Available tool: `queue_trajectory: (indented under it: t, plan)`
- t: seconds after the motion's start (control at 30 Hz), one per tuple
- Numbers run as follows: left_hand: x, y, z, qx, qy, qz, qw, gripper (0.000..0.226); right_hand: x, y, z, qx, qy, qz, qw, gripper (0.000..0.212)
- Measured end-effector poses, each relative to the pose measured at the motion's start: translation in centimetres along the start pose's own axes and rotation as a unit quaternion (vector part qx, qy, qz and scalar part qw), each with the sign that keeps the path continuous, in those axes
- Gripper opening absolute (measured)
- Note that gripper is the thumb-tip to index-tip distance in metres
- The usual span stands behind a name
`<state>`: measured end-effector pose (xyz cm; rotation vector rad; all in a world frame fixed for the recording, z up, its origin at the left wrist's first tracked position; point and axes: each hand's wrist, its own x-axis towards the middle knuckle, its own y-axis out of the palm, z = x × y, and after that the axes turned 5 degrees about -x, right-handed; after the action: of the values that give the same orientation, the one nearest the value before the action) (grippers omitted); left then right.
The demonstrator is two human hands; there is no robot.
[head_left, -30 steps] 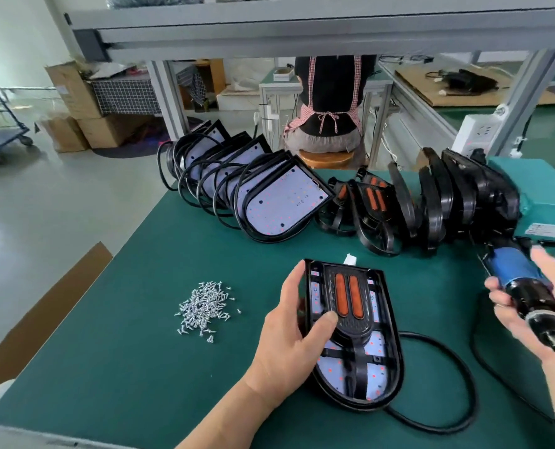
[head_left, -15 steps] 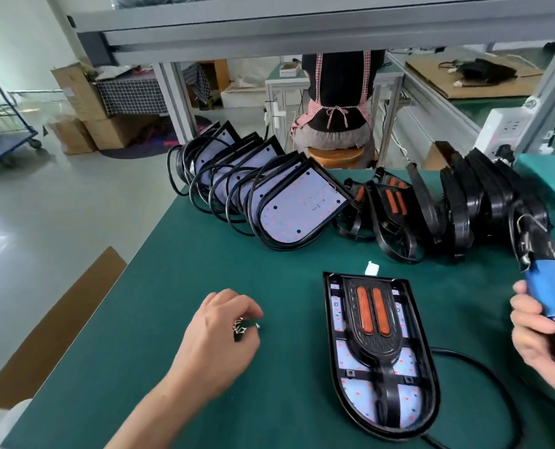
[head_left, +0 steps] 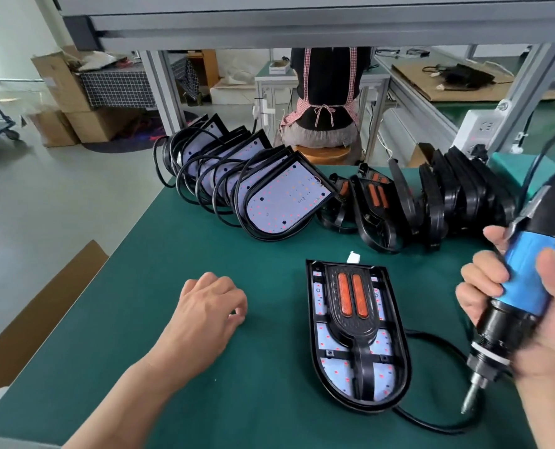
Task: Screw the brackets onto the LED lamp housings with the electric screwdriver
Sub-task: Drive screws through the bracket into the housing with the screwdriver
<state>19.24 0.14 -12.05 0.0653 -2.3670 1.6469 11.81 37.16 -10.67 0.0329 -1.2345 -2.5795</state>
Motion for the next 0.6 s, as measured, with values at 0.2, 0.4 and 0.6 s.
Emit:
queue_trajectory:
  t: [0.2,0.4,0.6]
  plan:
    - [-1.8,-0.1,-3.8,-0.198,-0.009,-0.051,0.979,0.027,0.9,4.3,0.7,-0.159,-0.151,-0.056,0.974,0.024]
    - [-2.2,-1.3,-10.2,-0.532,-0.084,-0.084,0.838,0.021,0.0,9.5,1.1,-0.162,-0.183,-0.117,0.962,0.023]
    - [-2.6,0.0,-13.5,-0.551,-0.078,-0.066,0.828,0.038,-1.0,13.0,-0.4,-0.138,-0.231,-0.126,0.955,0.024]
